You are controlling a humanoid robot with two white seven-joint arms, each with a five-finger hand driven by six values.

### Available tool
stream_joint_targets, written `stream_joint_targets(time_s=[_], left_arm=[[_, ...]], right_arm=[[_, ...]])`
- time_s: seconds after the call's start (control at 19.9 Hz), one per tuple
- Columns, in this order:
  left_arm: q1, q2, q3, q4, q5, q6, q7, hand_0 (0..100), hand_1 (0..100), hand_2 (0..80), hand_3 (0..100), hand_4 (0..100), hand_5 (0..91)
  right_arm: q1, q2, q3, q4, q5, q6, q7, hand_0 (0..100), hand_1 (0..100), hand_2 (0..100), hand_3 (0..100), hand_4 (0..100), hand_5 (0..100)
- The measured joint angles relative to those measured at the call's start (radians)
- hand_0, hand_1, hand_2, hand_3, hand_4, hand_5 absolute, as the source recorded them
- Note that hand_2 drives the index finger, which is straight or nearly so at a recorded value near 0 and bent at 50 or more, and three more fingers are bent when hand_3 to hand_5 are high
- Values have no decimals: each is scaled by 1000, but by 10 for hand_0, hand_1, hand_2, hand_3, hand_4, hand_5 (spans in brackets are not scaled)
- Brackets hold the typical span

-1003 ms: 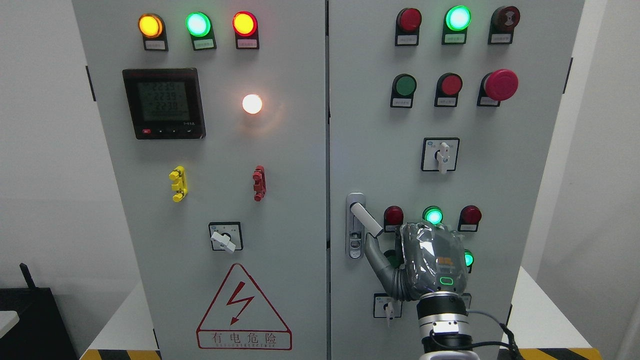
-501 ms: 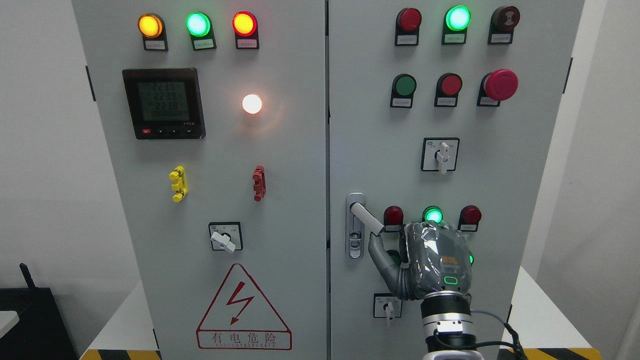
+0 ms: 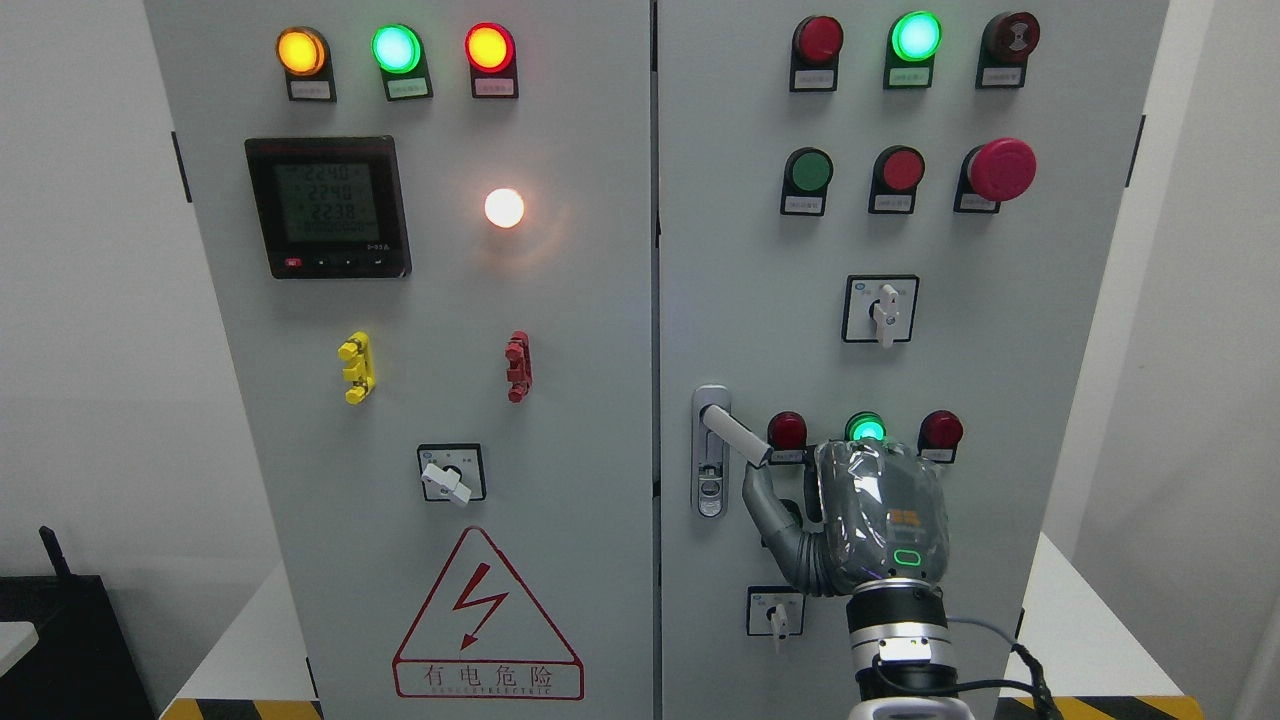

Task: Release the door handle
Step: 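Keep turning the handle until it lies horizontal, right hand holding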

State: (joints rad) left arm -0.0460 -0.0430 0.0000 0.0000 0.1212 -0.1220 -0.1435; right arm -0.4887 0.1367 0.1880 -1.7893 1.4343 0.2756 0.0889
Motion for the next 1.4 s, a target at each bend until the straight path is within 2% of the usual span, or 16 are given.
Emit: stream_joint_targets(time_s=[1.4], left_arm=[[0, 0, 0, 0, 0, 0, 0, 120, 389, 0, 0, 0, 0]], right_arm=[[-17, -2, -7, -3, 0, -2, -2, 476, 65, 966, 1000, 1000, 956]])
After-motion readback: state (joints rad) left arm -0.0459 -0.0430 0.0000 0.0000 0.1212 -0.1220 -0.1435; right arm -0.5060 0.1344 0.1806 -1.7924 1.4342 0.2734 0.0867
